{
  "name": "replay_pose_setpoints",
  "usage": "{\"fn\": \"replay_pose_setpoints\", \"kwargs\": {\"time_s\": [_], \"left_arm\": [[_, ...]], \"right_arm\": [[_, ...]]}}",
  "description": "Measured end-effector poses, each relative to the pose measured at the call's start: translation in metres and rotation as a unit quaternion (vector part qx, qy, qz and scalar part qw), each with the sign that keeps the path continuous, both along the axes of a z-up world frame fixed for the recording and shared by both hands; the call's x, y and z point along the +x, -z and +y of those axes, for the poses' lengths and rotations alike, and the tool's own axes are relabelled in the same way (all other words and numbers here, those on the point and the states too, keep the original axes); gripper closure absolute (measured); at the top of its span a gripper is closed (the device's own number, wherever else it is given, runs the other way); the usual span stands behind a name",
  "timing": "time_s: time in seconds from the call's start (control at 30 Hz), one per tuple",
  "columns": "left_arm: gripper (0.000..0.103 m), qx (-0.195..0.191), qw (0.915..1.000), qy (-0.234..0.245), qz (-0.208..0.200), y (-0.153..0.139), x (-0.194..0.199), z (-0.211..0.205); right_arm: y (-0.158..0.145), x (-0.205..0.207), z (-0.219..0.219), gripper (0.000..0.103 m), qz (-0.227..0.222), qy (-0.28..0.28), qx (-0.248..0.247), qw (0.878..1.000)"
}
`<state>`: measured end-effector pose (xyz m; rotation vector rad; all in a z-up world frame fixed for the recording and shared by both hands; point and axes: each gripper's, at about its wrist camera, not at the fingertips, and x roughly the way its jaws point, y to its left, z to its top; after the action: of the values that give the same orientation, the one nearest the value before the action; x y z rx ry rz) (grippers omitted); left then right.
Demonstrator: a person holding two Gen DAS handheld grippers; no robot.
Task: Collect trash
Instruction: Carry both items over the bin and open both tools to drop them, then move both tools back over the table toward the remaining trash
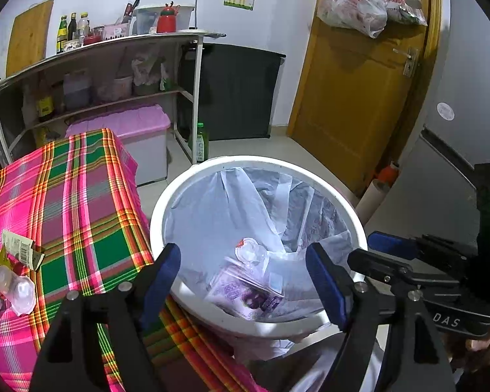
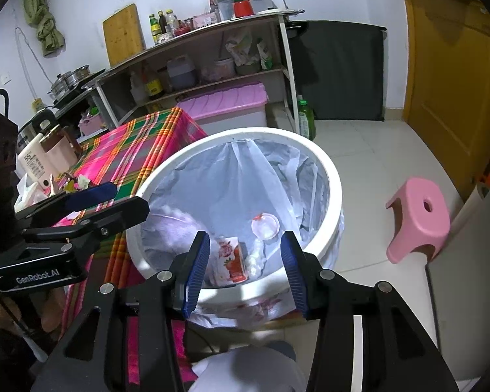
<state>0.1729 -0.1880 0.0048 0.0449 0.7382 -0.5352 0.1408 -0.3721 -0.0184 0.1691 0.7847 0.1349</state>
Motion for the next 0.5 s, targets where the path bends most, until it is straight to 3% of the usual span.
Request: {"fn": "replay_pose_setpoints", "kwargs": {"time_s": [0.5], "left_arm": [[0.023, -0.019, 0.9985, -0.048, -0.019, -0.013, -0.029, 0.036]], "right_arm": [[-0.019, -0.021, 0.025, 0.057, -0.021, -0.034, 0.007, 0.999]]}}
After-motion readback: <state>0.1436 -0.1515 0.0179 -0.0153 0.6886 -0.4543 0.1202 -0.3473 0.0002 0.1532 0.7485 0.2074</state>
